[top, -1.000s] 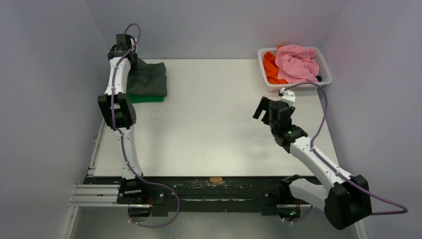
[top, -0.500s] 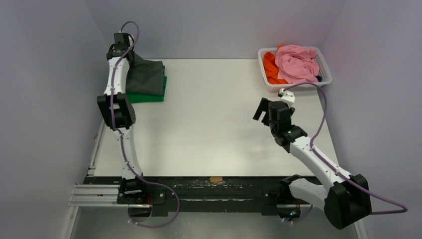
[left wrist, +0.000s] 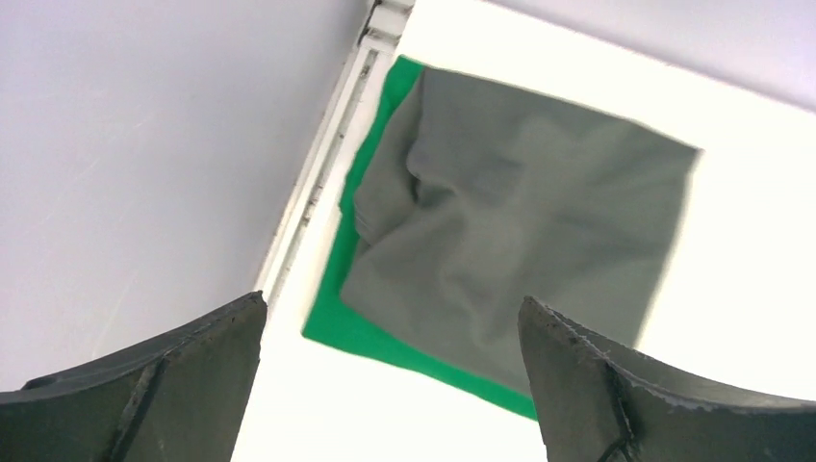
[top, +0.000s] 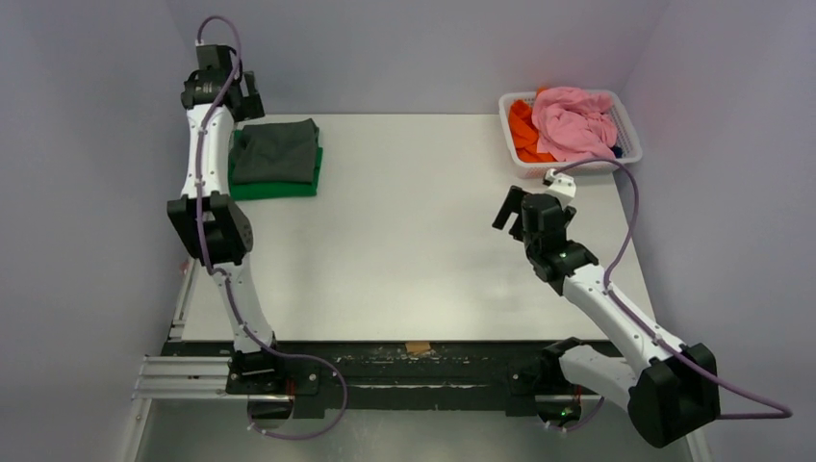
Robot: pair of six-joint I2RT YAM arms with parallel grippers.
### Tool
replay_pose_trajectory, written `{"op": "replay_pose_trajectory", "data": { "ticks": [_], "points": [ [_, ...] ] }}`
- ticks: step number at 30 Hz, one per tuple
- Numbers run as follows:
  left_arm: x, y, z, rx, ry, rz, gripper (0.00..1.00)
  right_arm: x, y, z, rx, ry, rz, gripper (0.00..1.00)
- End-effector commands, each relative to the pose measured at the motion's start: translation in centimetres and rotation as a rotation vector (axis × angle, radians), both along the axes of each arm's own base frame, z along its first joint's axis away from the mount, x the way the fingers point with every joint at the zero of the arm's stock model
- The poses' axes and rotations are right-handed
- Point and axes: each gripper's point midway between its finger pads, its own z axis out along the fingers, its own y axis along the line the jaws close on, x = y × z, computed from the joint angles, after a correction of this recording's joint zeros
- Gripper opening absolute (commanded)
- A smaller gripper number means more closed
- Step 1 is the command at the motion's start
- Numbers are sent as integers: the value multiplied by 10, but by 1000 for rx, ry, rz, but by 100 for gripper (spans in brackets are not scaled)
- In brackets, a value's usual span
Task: Fold and stack the t-shirts
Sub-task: Put the neatly folded tshirt into the corner of the board with the left arm, then reset both arms
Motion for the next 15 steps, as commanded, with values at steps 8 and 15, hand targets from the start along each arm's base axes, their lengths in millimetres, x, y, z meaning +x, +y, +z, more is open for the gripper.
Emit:
{"op": "replay_pose_trajectory", "data": {
  "ticks": [8, 15],
  "points": [
    [-114, -137, 147, -284, -347, -251, 100, -39, -17, 34, 77, -64, -54, 95],
    [-84, -152, 143, -401, -406, -413, 100, -53, -21, 45, 125, -143, -53, 95]
  ]
}}
